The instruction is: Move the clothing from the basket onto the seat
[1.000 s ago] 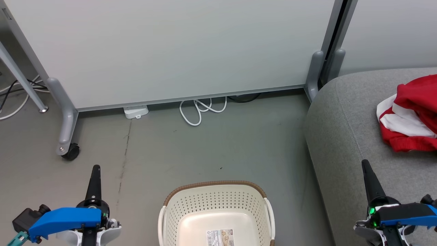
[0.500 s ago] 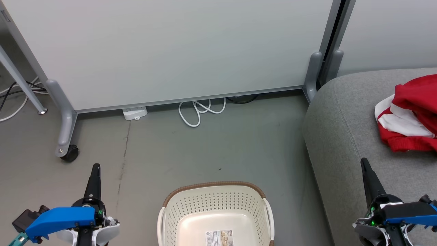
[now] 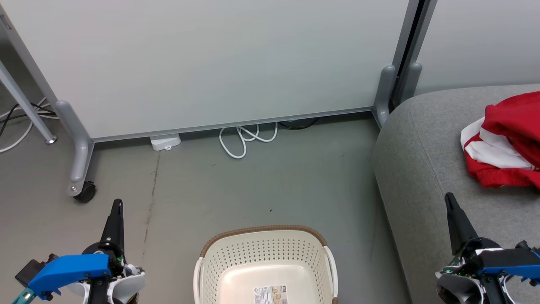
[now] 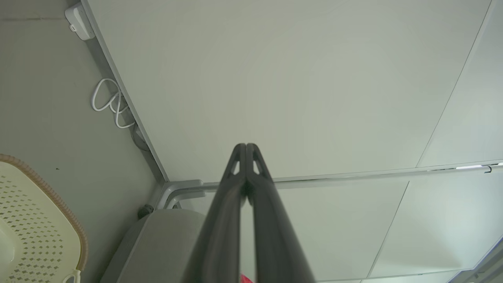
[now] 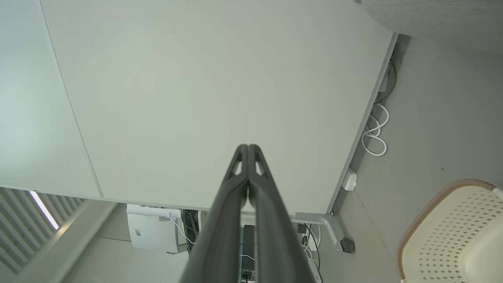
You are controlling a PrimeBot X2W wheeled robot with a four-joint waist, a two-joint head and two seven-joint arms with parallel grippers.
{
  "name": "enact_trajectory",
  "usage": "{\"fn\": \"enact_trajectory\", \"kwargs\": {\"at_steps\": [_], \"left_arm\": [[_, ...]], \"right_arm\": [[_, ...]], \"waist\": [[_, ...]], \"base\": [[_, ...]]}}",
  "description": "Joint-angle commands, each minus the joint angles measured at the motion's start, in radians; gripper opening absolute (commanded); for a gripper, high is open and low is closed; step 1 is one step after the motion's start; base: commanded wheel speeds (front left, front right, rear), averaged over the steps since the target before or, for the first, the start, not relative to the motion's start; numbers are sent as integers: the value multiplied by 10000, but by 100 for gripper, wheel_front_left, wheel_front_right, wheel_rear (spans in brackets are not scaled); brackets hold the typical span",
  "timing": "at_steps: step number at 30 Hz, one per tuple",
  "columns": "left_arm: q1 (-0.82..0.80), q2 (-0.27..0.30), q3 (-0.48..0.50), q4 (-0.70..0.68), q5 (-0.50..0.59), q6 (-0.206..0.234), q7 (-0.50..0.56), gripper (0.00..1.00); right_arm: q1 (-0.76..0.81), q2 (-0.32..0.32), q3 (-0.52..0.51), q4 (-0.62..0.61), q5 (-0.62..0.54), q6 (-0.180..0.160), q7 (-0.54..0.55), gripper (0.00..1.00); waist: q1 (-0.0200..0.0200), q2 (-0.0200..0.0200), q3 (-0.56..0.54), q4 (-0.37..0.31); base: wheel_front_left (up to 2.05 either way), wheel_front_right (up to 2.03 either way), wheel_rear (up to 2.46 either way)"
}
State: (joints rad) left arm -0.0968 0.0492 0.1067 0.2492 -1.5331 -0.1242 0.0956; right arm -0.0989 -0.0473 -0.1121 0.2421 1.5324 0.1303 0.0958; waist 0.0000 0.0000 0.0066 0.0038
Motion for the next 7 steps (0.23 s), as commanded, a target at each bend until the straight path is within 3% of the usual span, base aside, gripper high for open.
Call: {"fn": "enact_trajectory", "kwargs": {"at_steps": [1,7], "left_arm": [[-152,19,45,-59,-224,-102,70,0],[-175,19,88,-55,-696,-113,182,0]], "right_arm": [[-126,-51,-23,13,226,7,69,0],[-152,-52,-29,34,704,7,188,0]], "waist": [[0,0,-5,-6],[0,0,-28,-29]], "base": [[0,0,0],[0,0,0]]}}
